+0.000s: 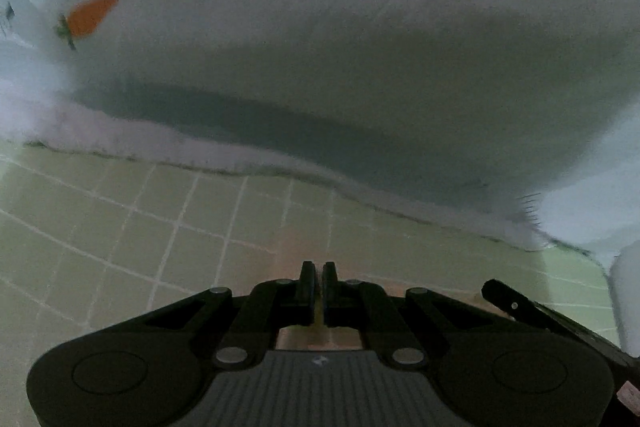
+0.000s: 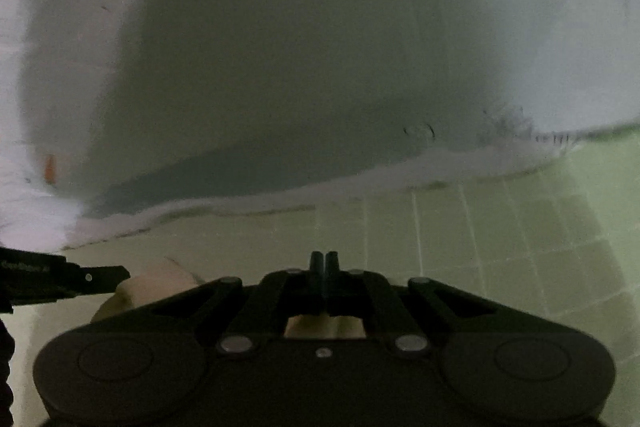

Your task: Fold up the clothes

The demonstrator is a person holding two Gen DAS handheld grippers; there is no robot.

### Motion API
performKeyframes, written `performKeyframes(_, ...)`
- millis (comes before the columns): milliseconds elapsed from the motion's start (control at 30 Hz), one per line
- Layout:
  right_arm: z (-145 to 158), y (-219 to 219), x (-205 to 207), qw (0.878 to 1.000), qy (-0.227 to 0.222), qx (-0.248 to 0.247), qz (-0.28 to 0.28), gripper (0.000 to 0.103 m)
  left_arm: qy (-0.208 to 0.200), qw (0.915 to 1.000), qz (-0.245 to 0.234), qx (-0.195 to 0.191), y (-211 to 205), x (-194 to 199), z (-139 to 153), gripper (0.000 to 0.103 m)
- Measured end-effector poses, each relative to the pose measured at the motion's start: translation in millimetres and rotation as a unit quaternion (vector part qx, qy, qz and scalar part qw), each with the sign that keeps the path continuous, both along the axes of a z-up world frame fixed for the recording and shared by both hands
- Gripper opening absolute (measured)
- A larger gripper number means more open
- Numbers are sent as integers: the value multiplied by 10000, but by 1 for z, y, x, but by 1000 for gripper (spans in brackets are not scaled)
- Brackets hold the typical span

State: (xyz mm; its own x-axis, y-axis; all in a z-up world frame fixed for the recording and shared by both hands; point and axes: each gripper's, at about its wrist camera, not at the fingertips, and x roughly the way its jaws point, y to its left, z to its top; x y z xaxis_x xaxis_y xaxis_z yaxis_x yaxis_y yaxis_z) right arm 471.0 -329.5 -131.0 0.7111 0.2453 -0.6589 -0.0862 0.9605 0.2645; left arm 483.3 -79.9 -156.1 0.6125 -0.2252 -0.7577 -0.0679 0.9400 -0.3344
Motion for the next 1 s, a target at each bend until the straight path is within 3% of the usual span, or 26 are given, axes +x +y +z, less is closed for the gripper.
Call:
performKeyframes(133,-16,-3,6,9999,79,62,-92,0,136,9999,18,1,0,6,-17,1)
performKeyframes(233,-10,-8,2,9997,46,120,-231,0,18,9999,-38,132,1,2,-10,7)
performKeyframes(300,-1,-10,-6,9995,-43,100,-301,5,-80,9999,-7,107,8,-3,0,34)
performKeyframes(367,11,-16,-17,9990,-172,127,-386,19,-234,9997,-11,-45,18,-16,12,47)
performKeyframes(400,17,-19,-24,9986,-233,160,-452,25,-282,9995,-11,-106,24,-23,17,51)
performKeyframes(433,21,-20,-32,9982,-242,275,-481,39,-331,9993,-12,-166,29,-30,22,54)
performKeyframes(500,28,-23,-48,9969,-260,506,-540,43,-196,9995,-89,-225,35,-43,22,63)
performKeyframes(567,27,-22,-60,9958,-108,749,-511,44,59,9996,-210,-203,33,-51,13,64)
performKeyframes(700,19,-15,-73,9931,257,993,-576,43,329,9982,-500,-74,22,-66,-3,62)
performKeyframes(733,18,-14,-76,9917,317,1066,-641,34,347,9982,-485,-19,20,-69,-4,60)
performKeyframes(767,17,-13,-79,9903,377,1138,-706,19,306,9983,-489,-50,19,-72,-2,50)
performKeyframes(800,17,-13,-82,9887,437,1210,-771,15,255,9984,-499,-96,19,-76,0,34)
performKeyframes(833,16,-12,-85,9870,496,1281,-834,11,215,9982,-535,-163,19,-79,3,26)
performKeyframes(867,22,-8,-88,9905,400,1092,-737,8,145,9982,-578,-102,17,-83,7,9)
performKeyframes(1000,44,4,-100,9977,-14,540,-397,6,-212,9973,-682,176,7,-98,25,5)
